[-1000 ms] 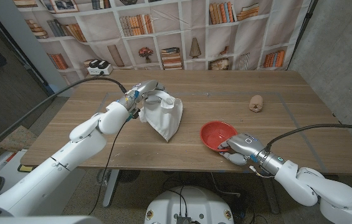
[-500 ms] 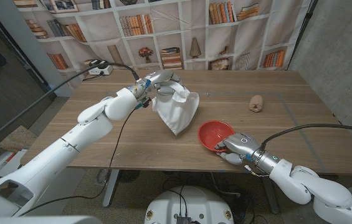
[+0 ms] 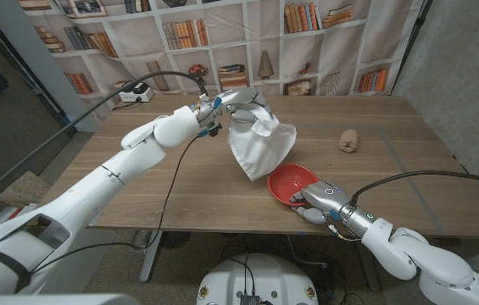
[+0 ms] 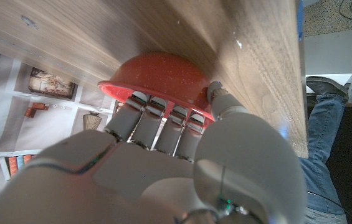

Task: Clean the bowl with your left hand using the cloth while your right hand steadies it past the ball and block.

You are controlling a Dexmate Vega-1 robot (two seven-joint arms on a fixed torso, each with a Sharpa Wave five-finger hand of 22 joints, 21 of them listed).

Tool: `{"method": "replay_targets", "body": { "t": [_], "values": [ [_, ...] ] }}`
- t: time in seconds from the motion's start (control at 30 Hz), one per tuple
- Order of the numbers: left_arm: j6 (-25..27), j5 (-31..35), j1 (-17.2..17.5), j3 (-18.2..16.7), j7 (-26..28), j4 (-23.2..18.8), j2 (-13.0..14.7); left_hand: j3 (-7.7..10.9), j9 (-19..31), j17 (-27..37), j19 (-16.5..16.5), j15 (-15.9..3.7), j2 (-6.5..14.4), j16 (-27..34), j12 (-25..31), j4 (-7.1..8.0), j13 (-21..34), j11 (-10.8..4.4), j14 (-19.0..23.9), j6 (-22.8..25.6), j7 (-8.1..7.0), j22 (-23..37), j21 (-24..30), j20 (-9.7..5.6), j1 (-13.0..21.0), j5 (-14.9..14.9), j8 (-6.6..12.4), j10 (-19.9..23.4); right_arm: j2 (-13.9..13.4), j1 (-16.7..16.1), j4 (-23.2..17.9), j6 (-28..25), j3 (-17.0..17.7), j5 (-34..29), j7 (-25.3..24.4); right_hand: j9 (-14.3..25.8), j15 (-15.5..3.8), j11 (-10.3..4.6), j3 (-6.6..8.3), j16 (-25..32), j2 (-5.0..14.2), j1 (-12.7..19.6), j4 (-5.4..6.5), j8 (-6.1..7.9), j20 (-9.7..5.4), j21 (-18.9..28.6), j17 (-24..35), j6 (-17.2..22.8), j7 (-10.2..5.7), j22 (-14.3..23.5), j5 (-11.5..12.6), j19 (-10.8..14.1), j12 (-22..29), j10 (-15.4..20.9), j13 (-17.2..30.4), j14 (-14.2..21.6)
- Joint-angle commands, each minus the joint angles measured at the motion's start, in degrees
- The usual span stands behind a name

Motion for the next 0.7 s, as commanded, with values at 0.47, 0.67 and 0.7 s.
{"method": "replay_targets", "body": {
  "t": [0.47, 0.67, 0.7],
  "values": [
    [-12.5, 18.7, -7.4, 8.9, 4.6, 3.6, -1.9, 0.56, -0.4, 0.5, 0.1, -2.13, 0.0, 0.3, -0.6, 0.12, 0.0, -0.31, 0.4, 0.5, -0.27, 0.0, 0.9, -0.49, 0.3, 0.3, 0.44, 0.9, 2.5, 1.4, 0.4, -1.7, -1.7, -2.0, -0.4, 0.2, -6.22, -0.31, 0.24, -0.4, 0.43, 0.8, -0.11, 0.04, -7.17, 0.1, 0.0, 2.6, -1.61, 0.2, 0.2, -0.5, -0.4, 0.9, 0.2, 0.5],
    [-15.6, 18.8, -9.4, 10.9, 4.7, 6.2, -3.4, 0.57, -0.6, 0.6, -0.1, -2.22, 0.0, 0.3, -0.7, 0.11, 0.0, -0.4, 0.3, 0.7, -0.35, 0.0, 0.9, -0.46, 0.3, 0.3, 0.48, 1.1, 2.7, 1.8, 0.5, -1.7, -1.8, -1.6, 0.4, 0.2, -6.21, -0.21, 0.27, -0.5, 0.43, 0.8, -0.1, -0.07, -7.17, 0.1, -0.1, 2.7, -1.61, 0.2, 0.2, -0.6, -0.5, 0.9, 0.2, 0.4],
    [-16.4, 18.5, -10.1, 11.7, 4.0, 6.9, -4.0, 0.57, -0.7, 0.6, -0.2, -2.22, -0.1, 0.3, -0.8, 0.12, 0.0, -0.4, 0.3, 0.8, -0.32, 0.0, 1.0, -0.48, 0.2, 0.3, 0.52, 1.1, 2.7, 2.0, 0.5, -1.7, -1.8, -1.4, 0.6, 0.2, -6.21, -0.24, 0.27, -0.5, 0.44, 0.8, -0.1, -0.09, -7.17, 0.1, -0.1, 2.7, -1.61, 0.2, 0.2, -0.6, -0.6, 0.9, 0.2, 0.4]
  ]
}}
